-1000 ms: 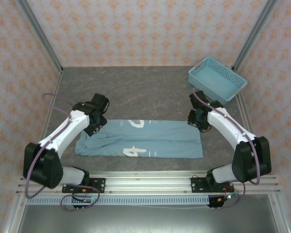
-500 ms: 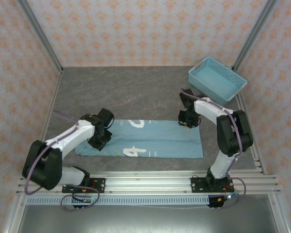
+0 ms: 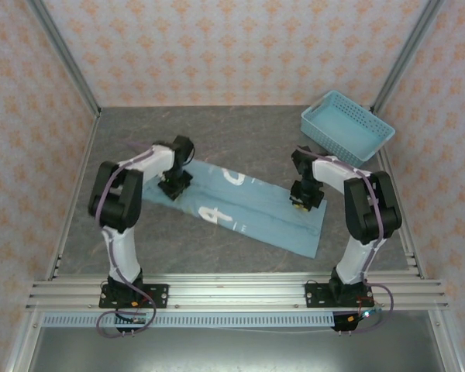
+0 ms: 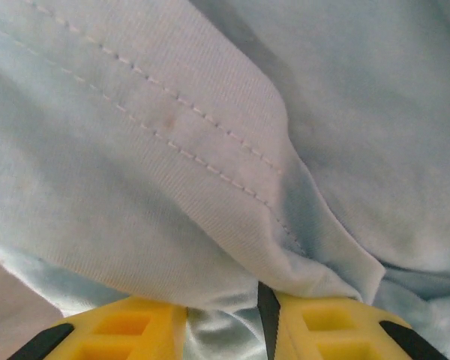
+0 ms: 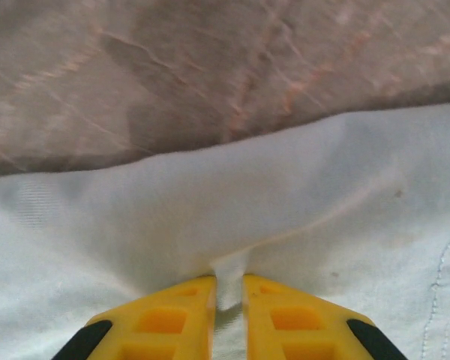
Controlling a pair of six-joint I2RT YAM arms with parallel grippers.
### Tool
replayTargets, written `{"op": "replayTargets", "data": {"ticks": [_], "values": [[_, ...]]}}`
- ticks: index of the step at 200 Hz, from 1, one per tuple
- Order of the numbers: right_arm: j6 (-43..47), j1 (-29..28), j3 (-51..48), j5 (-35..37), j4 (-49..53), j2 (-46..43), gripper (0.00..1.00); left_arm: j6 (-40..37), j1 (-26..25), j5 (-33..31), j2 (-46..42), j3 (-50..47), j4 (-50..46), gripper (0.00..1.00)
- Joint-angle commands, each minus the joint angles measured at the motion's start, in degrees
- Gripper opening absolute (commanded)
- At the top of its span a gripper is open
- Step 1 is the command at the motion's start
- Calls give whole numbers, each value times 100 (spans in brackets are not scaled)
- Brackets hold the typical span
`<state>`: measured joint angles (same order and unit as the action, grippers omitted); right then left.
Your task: Fold and stack the t-shirts
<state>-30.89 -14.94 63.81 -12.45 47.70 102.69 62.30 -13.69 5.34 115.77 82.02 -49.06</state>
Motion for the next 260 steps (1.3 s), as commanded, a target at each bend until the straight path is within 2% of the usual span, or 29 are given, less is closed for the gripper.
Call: {"op": "replayTargets", "data": {"ticks": [1, 31, 49, 62, 82, 102, 127, 159, 179, 200, 219, 241, 260], "values": [[-672, -64, -466, 5, 128, -303, 17, -836, 11, -21, 1176, 1626, 68, 33], [-1569, -543, -982, -254, -116, -706, 18, -1014, -19, 355, 3036, 4615, -344, 32], [-2185, -896, -1182, -511, -333, -742, 18, -825, -41, 710, 4097, 6314, -334, 33], [-2673, -1091, -1333, -741, -653, -724, 19, -564, -61, 977, 4667, 7155, -51, 35], [-3254, -1353, -1366, -1035, -1260, -645, 20, -15, -79, 1358, 4964, 7208, 1203, 39], [-3396, -1543, -915, -1152, -1094, -385, 20, 270, -94, 1439, 5090, 7230, 2008, 42], [-3653, -1631, -750, -1084, -978, -577, 23, 133, -72, 1440, 4938, 7556, 1769, 49], [-3479, -1580, -352, -896, -401, -962, 33, -610, -63, 1000, 3870, 7496, 879, 61], [-3046, -1469, -26, -522, 109, -1337, 39, -973, -77, 879, 2789, 6643, 455, 62], [-2380, -1195, -24, -398, 105, -1838, 43, -1139, -174, 1089, 1432, 4731, 494, 62], [-1554, -852, -193, -592, 47, -2260, 44, -1179, -343, 1590, 304, 2884, 555, 61], [-532, -546, -381, -1048, 168, -2621, 46, -1071, -768, 2254, -822, 740, 593, 57], [137, -458, -544, -1203, 522, -2782, 48, -897, -1380, 2485, -1592, -845, 616, 55]]}}
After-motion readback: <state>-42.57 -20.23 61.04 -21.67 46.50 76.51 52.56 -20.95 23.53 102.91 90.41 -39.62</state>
